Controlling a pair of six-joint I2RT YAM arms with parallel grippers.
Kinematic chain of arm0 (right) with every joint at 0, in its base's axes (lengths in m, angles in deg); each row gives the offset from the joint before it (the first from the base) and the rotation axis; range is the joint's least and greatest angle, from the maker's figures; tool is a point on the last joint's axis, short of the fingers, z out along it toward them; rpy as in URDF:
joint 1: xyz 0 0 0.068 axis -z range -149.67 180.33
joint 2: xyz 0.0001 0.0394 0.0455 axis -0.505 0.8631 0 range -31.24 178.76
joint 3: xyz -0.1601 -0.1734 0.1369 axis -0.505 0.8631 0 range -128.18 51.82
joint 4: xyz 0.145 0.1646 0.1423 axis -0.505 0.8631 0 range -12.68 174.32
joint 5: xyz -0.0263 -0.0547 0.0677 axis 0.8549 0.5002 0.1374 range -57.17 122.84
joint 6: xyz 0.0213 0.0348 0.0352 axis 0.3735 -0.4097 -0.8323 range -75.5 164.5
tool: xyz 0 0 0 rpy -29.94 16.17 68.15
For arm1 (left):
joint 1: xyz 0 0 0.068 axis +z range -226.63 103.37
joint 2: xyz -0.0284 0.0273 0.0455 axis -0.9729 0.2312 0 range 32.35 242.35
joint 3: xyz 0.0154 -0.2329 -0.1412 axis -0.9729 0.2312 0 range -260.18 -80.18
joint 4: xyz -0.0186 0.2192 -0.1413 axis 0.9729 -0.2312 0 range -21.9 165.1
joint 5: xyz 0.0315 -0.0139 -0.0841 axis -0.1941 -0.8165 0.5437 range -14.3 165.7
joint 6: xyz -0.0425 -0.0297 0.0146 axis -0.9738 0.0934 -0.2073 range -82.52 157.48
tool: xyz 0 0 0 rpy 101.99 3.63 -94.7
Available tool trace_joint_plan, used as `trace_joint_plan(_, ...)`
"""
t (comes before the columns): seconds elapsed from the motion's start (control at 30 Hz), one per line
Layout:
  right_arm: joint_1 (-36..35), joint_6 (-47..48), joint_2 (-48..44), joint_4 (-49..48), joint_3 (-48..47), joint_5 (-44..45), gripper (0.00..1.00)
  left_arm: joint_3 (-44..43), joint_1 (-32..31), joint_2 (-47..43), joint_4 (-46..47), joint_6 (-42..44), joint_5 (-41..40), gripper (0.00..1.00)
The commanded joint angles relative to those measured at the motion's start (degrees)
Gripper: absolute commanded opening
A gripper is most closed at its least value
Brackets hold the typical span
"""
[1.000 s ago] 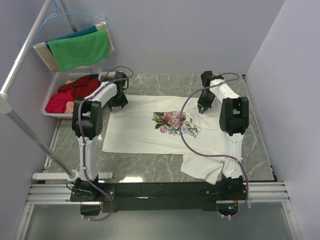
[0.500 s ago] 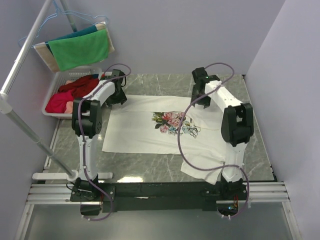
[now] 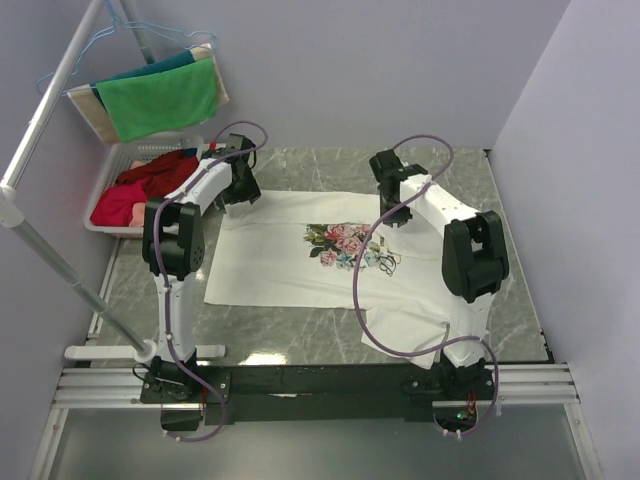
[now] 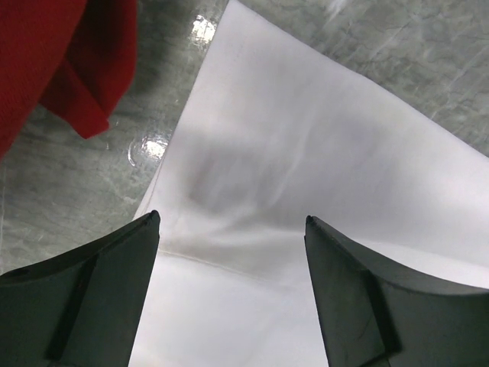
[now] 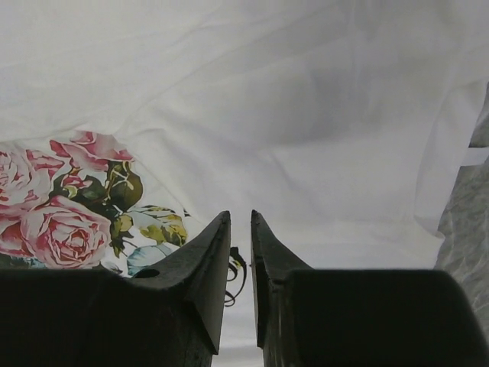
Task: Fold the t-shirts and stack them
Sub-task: Fold the tshirt
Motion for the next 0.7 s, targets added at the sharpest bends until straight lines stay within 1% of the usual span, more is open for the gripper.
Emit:
trace_joint_plan(0.0, -0.5, 1.4, 0.7, -1.5, -0.6, 0.7, 0.23, -1.0, -0.3, -2.7, 1.1, 0.8, 0.7, 0.82)
trace_joint_plan(0.43, -2.6, 1.5, 4.3, 0.0, -1.1, -2.7, 0.20, -1.1, -0.3, -1.3, 0.7, 1.1, 0.0, 0.83)
trace_joint_plan(0.67, -3.2, 1.0, 5.9, 0.8, -0.5, -1.9, 0.20, -1.9, -0.3, -0.2, 0.7, 0.9, 0.5, 0.83)
